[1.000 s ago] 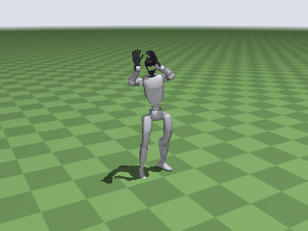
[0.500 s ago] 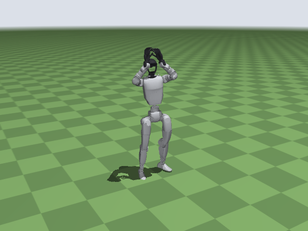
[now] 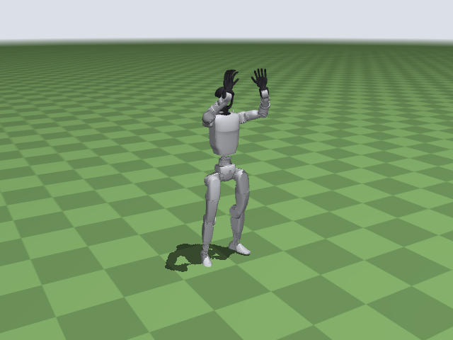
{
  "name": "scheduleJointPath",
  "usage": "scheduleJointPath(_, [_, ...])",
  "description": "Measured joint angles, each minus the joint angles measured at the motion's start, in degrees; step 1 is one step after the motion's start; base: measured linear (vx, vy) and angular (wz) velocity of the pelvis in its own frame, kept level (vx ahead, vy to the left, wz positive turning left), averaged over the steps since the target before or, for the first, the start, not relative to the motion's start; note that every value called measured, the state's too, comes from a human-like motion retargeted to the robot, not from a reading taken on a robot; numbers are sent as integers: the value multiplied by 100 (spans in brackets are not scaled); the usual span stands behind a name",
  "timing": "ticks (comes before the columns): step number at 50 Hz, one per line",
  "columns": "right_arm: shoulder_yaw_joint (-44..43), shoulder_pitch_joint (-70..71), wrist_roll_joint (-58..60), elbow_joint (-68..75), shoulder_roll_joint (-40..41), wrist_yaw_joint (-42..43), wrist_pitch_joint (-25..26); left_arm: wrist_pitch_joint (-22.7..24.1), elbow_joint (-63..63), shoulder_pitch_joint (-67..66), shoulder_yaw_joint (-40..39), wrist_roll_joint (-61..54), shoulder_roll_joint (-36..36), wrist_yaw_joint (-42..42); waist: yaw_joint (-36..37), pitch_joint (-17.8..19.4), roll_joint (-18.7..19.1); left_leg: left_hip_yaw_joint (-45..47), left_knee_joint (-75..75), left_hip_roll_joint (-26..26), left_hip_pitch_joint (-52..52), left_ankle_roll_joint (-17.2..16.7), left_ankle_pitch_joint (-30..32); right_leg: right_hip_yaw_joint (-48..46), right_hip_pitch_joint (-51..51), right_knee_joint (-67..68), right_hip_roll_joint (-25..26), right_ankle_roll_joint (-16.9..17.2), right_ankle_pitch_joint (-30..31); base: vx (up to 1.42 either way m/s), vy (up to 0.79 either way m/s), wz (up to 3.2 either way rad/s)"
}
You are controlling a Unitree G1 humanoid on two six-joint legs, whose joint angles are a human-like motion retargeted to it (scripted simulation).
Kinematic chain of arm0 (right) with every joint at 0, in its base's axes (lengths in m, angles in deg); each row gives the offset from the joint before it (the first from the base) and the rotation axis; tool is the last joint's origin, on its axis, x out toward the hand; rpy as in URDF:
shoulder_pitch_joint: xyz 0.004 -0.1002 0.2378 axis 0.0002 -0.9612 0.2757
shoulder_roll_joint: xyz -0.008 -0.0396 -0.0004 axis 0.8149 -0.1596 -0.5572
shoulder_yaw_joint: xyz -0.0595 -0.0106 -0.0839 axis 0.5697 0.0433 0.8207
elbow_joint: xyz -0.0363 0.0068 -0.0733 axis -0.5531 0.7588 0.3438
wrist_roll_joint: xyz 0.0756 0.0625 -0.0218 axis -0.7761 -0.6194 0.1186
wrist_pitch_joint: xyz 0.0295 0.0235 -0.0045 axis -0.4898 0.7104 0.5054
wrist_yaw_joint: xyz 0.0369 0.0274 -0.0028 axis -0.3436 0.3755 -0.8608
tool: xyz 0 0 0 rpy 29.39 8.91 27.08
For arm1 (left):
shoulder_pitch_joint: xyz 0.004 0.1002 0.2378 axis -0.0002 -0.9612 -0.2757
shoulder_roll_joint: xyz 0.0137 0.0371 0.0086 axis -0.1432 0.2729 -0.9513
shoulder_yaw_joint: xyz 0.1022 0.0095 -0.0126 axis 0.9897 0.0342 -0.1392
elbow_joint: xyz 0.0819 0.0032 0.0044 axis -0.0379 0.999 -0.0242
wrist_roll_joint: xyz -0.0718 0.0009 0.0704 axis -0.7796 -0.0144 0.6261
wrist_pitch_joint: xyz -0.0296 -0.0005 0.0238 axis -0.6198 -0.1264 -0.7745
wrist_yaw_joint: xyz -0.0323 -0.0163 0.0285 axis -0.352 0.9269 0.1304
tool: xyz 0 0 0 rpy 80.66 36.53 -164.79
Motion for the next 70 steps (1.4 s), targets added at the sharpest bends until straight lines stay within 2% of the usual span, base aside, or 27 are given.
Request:
scheduleJointPath(3, [6, -110, -82, -19, -3, 172, -129, 74, 234, 154, 267, 28, 42, -64, 30, 93, -48, -39, 11, -7, 3, -3, -8, -36, 19, 22, -14, 10, -10, 0, 0, 0])
scheduleJointPath(5, [-438, -686, 195, -903, -293, 148, -238, 154, -496, -328, -88, 318, -66, 1, 67, 228, -86, -53, 24, -14, 24, 8, -24, -39, 39, 49, -27, -2, -28, 0, 0, 0])
scheduleJointPath(8, [-1966, -2544, 736, -2959, -638, -260, -648, 356, -2587, -2161, -1465, 968, -260, -32, 144, 440, -129, -38, 45, -22, 55, 40, -63, 3, 55, 65, -35, -41, -52, 0, 0, 0])
scheduleJointPath(11, [-3509, -4421, 710, -4590, -668, -561, -1439, 782, -4380, -4132, -2857, 1282, -362, -296, 236, 645, -167, 14, 62, -20, 69, 60, -107, 69, 40, 66, -29, -59, -65, 0, 1, -13])
scheduleJointPath(12, [-3811, -4802, 678, -4900, -679, -609, -1607, 894, -4772, -4564, -3108, 1301, -400, -376, 266, 676, -178, 36, 64, -18, 67, 65, -118, 90, 29, 58, -24, -54, -60, 0, 1, -21])
scheduleJointPath(14, [-3908, -4951, 684, -5080, -791, -622, -1635, 970, -5132, -4797, -3106, 1319, -524, -457, 311, 626, -188, 81, 56, -12, 54, 74, -125, 126, 0, 25, -9, -30, -31, 0, 1, -21])
scheduleJointPath(15, [-3884, -4895, 678, -5109, -872, -624, -1611, 971, -5260, -4767, -3042, 1339, -628, -499, 328, 575, -191, 107, 49, -8, 49, 74, -126, 146, -18, 14, -1, -17, -18, 0, 1, -21])
scheduleJointPath(17, [-3238, -3934, 690, -4546, -1043, -609, -1267, 727, -4903, -3879, -2413, 1386, -806, -464, 338, 448, -195, 160, 29, 0, 32, 68, -113, 185, -77, 23, 12, 7, 6, 0, 0, -20])
scheduleJointPath(20, [-1399, -1575, 809, -2581, -837, -401, -548, 302, -3073, -1778, -941, 1415, -515, -80, 323, 267, -187, 231, 2, 33, 39, 30, -81, 226, -119, 30, 55, 24, 42, 0, 0, -6])
scheduleJointPath(22, [-309, -382, 539, -1186, -465, -154, -291, 88, -1470, -648, -158, 1079, -111, 65, 332, 174, -193, 264, -13, 55, 56, 12, -58, 237, -122, 25, 83, 24, 58, 0, 0, 0])
scheduleJointPath(25, [946, 642, -78, 299, -76, 140, -248, -86, 856, 513, 777, 367, 604, 71, 410, 108, -238, 278, -20, 65, 72, 33, -32, 235, -112, 16, 96, 24, 72, 0, 0, 0])
scheduleJointPath(28, [1646, 730, -351, 120, -321, 222, -378, -74, 1567, 664, 1242, 88, 1046, 28, 513, 71, -295, 244, -3, 52, 49, 87, -24, 208, -101, -8, 81, 24, 88, 0, 0, 0])
scheduleJointPath(30, [1584, 441, -191, -584, -654, 276, -424, -4, 958, 334, 1059, 376, 1048, 126, 543, 126, -314, 193, 19, 23, 47, 127, -41, 176, -69, -3, 43, 24, 75, 1, 2, 11])
scheduleJointPath(33, [207, -966, 432, -2332, -1114, -87, -598, 181, -1275, -1043, -118, 1116, 743, 17, 462, 311, -294, 95, 54, -41, 89, 173, -103, 128, 21, 38, -43, 17, 13, 3, 6, 23])
scheduleJointPath(36, [-1581, -2866, 517, -4072, -1250, -662, -1197, 643, -3424, -2730, -1417, 1418, 572, -364, 387, 545, -231, 69, 60, -40, 128, 175, -153, 131, 59, 66, -44, -32, -31, 0, 0, 0])
scheduleJointPath(39, [-2285, -3764, 421, -4942, -1343, -868, -1537, 945, -4472, -3509, -1868, 1392, 511, -558, 346, 621, -161, 110, 35, -32, 135, 177, -172, 174, 24, 71, -26, -30, -25, 0, 0, 0])
scheduleJointPath(42, [-2066, -3380, 594, -4911, -1599, -770, -1225, 730, -4370, -2896, -1424, 1426, 397, -565, 305, 461, -110, 200, -13, -27, 126, 177, -155, 247, -60, 73, -7, 9, 13, 2, 1, -25])
scheduleJointPath(45, [-1011, -1748, 790, -3565, -1550, -450, -537, 250, -2810, -1163, -257, 1425, 520, -358, 217, 219, -78, 337, -48, 14, 110, 117, -117, 345, -164, 74, 56, 24, 56, 2, -2, -34])
scheduleJointPath(47, [-255, -733, 493, -2291, -1145, -287, -276, 68, -1430, -243, 450, 1080, 692, -413, 87, 21, -7, 421, -42, 49, 105, 62, -104, 402, -201, 58, 102, 24, 78, 3, -3, -34])
scheduleJointPath(50, [566, 207, -495, -677, -473, -246, -247, -44, 475, 759, 1450, 414, 937, -685, -106, -120, 113, 529, -27, 63, 137, 13, -99, 484, -210, 45, 126, 24, 86, 3, -1, -29])
scheduleJointPath(52, [894, 453, -933, -224, -300, -319, -385, -21, 1140, 1107, 1953, 242, 1003, -770, -192, -69, 179, 594, -20, 52, 183, 4, -106, 544, -196, 50, 121, 24, 78, 3, 1, -27])
scheduleJointPath(55, [1037, 299, -902, -604, -475, -427, -550, 70, 850, 1034, 2058, 315, 819, -641, -293, 27, 274, 691, 6, 50, 248, 12, -129, 646, -185, 73, 125, 24, 66, 4, 0, -30])
scheduleJointPath(57, [654, -324, -472, -1607, -865, -548, -583, 144, -353, 434, 1494, 560, 473, -539, -336, 130, 342, 750, 30, 52, 304, 42, -158, 721, -176, 115, 133, 24, 45, 4, -1, -32])
scheduleJointPath(61, [-997, -2222, 185, -3628, -1407, -1180, -965, 578, -3144, -1344, -124, 949, -45, -780, -459, 508, 467, 861, 96, 62, 397, 108, -235, 876, -166, 193, 152, 24, 0, 2, -1, -31])
scheduleJointPath(64, [-1774, -3042, 126, -4394, -1391, -1587, -1304, 768, -4231, -1971, -628, 1061, -58, -860, -607, 730, 542, 944, 145, 81, 426, 131, -268, 975, -178, 219, 179, 24, -1, 1, -1, -27])
scheduleJointPath(67, [-1414, -2685, 317, -4428, -1509, -1555, -1149, 542, -3983, -1398, -175, 1172, 141, -753, -687, 644, 591, 1046, 170, 114, 400, 123, -250, 1061, -242, 207, 227, 24, 41, 0, -3, -30])
scheduleJointPath(70, [163, -897, 463, -3250, -1402, -1094, -665, 149, -2140, 167, 926, 1159, 578, -501, -752, 474, 606, 1184, 159, 148, 352, 48, -186, 1149, -355, 199, 289, 24, 92, -1, -5, -34])
